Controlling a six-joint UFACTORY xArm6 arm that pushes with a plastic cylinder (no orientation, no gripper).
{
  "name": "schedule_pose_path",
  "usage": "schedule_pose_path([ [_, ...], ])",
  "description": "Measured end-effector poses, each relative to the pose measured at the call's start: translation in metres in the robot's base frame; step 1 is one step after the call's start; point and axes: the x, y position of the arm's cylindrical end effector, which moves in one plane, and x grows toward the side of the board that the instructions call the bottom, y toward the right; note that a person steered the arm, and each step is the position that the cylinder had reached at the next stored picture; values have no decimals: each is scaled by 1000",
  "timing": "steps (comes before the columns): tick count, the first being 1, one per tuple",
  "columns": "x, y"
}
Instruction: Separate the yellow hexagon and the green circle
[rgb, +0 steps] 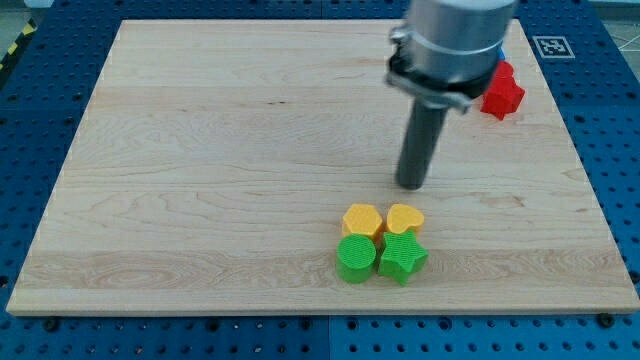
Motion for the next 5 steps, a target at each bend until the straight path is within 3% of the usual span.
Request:
schedule_pose_path([
  [2, 15, -103],
  [3, 52, -108],
  [5, 50, -93],
])
